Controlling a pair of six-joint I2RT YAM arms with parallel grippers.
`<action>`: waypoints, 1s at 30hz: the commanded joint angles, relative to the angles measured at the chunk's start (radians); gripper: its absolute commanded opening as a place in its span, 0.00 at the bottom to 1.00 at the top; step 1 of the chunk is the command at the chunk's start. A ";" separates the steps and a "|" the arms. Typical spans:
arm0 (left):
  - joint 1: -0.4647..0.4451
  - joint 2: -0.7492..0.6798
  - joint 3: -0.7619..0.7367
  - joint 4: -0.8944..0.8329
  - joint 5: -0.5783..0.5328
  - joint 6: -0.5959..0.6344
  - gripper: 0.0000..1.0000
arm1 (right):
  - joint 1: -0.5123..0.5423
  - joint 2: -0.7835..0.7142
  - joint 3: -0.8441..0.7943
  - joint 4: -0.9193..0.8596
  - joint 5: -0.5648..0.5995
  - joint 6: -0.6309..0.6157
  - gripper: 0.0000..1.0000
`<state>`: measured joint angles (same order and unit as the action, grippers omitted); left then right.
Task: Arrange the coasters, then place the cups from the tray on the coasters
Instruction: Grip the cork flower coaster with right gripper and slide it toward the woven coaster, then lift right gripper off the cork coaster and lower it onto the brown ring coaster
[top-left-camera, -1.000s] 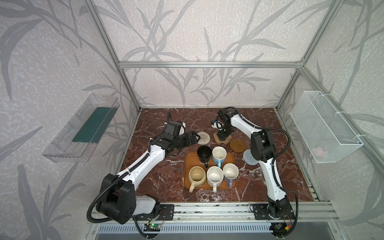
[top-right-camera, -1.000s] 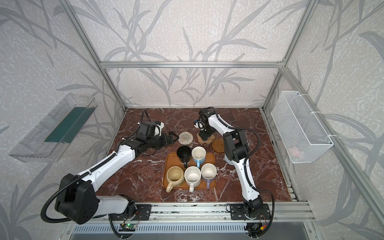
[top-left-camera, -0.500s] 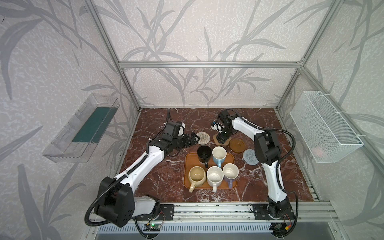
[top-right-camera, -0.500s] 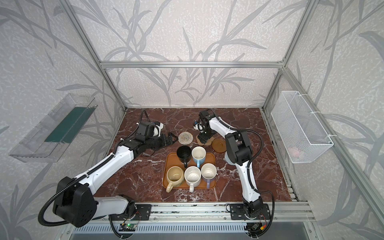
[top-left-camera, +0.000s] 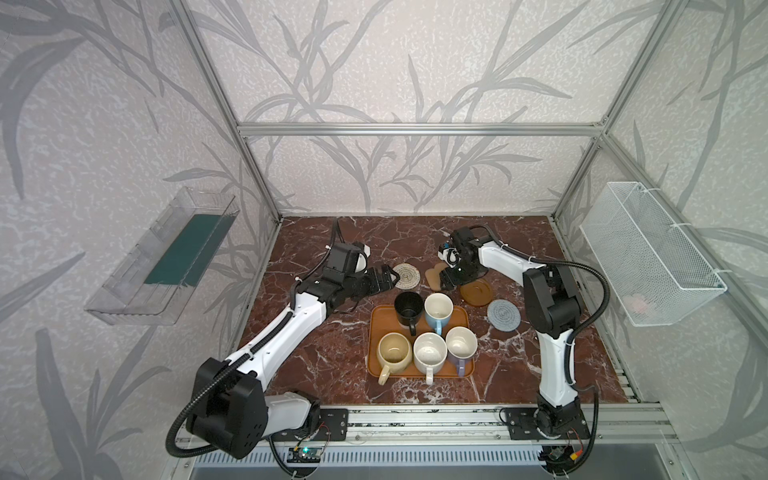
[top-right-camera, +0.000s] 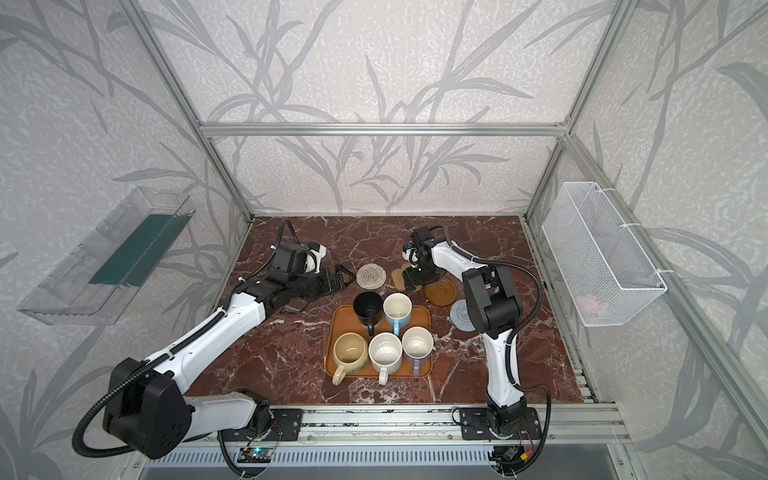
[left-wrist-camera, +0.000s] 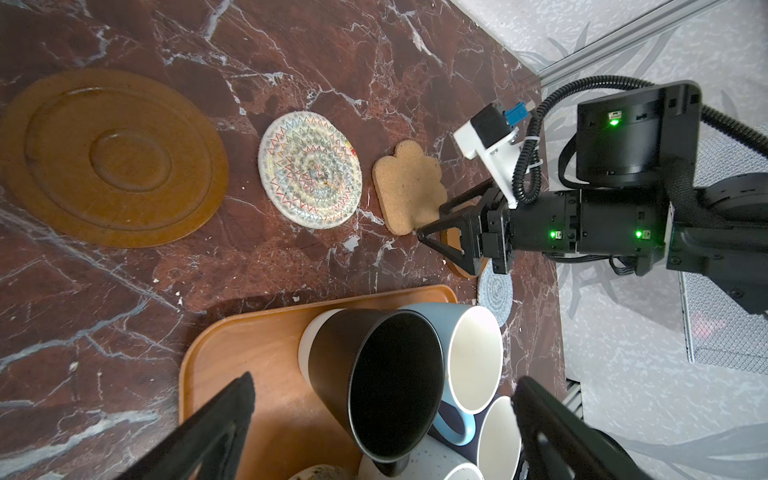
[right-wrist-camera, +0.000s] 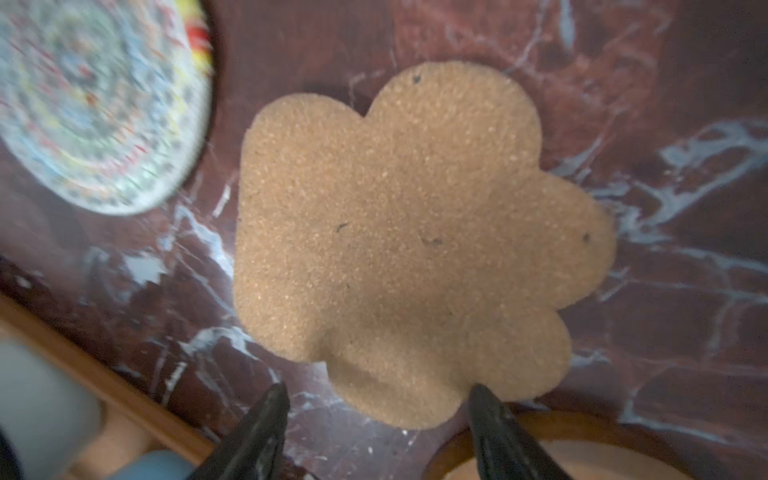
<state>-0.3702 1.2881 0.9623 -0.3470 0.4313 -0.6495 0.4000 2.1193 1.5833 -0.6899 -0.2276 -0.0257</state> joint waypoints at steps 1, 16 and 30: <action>0.002 -0.006 0.044 -0.008 0.028 -0.001 0.99 | 0.003 0.009 -0.002 0.033 -0.044 0.026 0.67; -0.005 -0.002 0.052 0.023 0.039 -0.028 0.99 | 0.002 -0.011 0.082 0.010 -0.005 0.008 0.67; -0.023 -0.095 0.239 -0.096 0.022 0.058 0.99 | 0.000 -0.562 -0.271 0.189 0.143 0.116 0.99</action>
<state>-0.3786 1.2240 1.1790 -0.4480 0.4290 -0.5976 0.4023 1.6562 1.3987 -0.5632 -0.1604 0.0368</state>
